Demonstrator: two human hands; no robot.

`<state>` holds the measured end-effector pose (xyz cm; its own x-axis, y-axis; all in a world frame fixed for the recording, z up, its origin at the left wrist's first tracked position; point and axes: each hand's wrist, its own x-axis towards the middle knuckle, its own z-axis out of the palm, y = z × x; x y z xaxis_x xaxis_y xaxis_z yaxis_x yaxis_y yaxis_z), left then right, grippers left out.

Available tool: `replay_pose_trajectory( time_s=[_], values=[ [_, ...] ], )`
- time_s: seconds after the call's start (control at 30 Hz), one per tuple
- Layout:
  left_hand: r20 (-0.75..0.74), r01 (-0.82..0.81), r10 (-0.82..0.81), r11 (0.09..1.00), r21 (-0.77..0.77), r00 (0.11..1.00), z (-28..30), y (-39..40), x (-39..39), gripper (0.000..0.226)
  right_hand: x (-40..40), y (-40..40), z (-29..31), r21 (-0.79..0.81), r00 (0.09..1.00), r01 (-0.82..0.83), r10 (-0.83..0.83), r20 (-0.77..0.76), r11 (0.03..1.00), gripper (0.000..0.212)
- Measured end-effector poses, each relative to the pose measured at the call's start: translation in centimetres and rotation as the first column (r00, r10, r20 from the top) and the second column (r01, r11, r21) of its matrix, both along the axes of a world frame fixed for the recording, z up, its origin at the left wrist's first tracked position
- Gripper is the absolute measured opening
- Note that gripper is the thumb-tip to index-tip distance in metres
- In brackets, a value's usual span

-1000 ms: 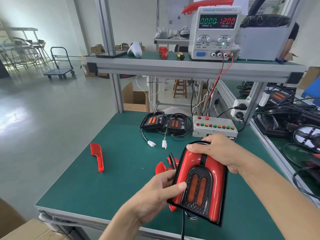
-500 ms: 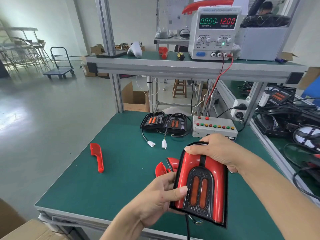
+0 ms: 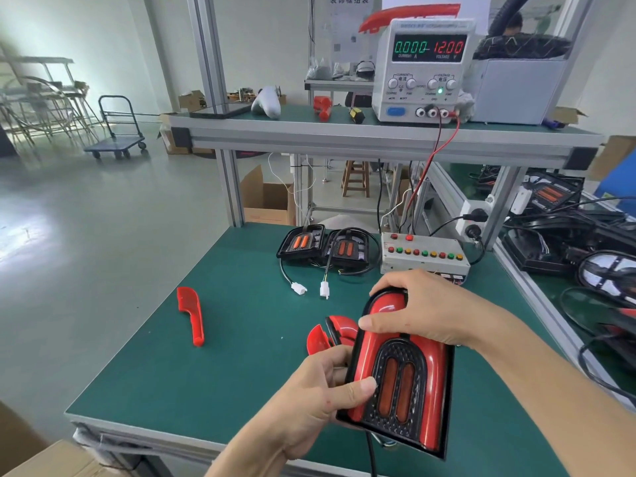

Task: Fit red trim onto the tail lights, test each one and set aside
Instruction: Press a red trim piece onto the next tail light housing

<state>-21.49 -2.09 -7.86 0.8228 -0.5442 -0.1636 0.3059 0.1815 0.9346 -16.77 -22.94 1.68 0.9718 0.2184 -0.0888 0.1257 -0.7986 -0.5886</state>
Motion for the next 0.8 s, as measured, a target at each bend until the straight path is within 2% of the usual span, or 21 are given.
replay_pose_trajectory(
  time_s=[0.23,0.57,0.8],
  values=[
    [0.037,-0.053,0.053,0.999,0.004,0.998,-0.5,-0.5,-0.3,0.047,0.1,-0.4,0.4,0.032,0.997,-0.040,0.042,-0.060,0.999,0.056],
    [0.117,-0.091,0.093,0.996,-0.018,0.989,-1.0,-0.5,-0.1,0.039,0.1,-0.2,-1.3,0.169,0.999,0.010,-0.016,0.034,0.986,0.041],
    [0.118,-0.069,0.068,0.998,0.002,0.991,-0.9,-0.2,0.2,0.043,0.8,-0.1,-2.0,0.157,0.999,0.024,-0.028,0.026,0.987,0.056]
  ],
)
